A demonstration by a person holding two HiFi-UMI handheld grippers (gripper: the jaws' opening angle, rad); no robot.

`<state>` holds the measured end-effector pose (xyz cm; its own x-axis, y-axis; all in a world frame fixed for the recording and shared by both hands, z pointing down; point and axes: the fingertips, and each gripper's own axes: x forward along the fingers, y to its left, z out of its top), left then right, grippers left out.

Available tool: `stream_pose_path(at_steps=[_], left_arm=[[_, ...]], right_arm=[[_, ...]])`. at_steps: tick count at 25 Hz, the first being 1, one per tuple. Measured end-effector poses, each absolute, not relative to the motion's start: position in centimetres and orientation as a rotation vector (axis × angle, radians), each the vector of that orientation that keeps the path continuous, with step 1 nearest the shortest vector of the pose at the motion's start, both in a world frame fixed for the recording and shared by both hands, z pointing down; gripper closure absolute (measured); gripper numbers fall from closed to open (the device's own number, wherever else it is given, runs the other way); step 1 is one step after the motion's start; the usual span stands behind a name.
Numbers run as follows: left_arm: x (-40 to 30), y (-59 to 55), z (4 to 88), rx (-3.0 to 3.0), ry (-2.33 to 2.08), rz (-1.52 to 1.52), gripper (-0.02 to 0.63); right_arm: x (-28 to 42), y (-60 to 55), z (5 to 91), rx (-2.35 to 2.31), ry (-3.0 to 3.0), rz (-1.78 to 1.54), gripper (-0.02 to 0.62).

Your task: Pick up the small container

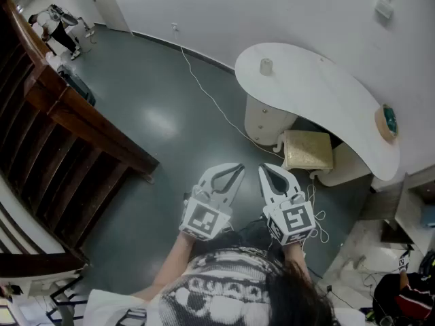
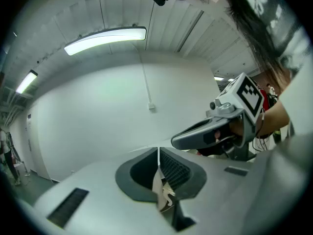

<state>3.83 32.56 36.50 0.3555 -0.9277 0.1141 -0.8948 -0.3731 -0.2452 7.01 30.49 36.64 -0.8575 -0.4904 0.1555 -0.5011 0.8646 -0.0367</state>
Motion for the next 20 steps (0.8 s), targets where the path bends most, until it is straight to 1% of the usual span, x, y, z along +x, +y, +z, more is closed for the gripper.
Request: stream_pose_path(at_steps=[20], left_arm=[[1.8, 35.1, 37.5, -2.486, 1.691, -0.371, 0.595]], right_arm=[[6.8, 33.0, 38.5, 0.810, -2.872, 0.194, 0.594]])
